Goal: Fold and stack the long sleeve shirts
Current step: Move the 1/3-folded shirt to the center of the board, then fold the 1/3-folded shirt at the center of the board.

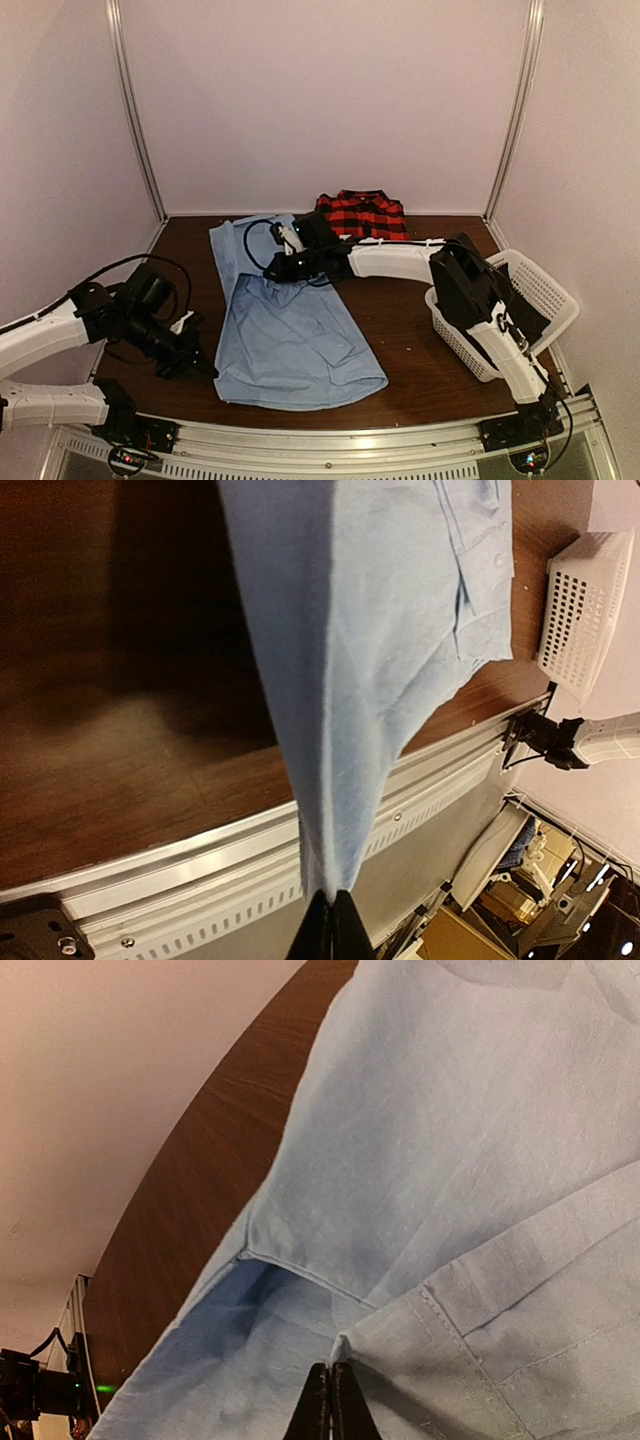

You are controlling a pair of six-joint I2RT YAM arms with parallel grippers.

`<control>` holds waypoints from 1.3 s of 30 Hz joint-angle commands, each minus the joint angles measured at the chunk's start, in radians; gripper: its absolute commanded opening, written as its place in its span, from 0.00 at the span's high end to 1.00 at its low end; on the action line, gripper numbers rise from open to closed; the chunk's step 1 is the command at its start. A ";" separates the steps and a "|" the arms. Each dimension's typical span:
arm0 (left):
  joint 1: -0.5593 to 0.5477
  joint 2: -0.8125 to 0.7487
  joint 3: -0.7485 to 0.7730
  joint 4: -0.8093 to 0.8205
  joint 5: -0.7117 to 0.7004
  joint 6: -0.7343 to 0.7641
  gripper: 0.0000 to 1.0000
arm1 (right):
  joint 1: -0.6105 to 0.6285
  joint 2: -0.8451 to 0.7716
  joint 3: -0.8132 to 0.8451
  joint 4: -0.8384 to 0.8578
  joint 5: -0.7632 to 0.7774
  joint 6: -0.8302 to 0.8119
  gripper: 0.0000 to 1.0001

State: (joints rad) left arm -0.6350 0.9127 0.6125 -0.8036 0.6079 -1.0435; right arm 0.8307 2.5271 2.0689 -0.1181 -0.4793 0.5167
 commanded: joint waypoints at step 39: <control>-0.099 0.622 0.290 0.225 0.174 0.297 1.00 | -0.247 -0.611 -0.143 -0.202 0.264 -0.216 1.00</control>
State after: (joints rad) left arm -0.7193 1.5181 0.8921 -0.6216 0.7509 -0.7704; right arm 0.6003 1.9678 1.9514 -0.3473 -0.2417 0.2890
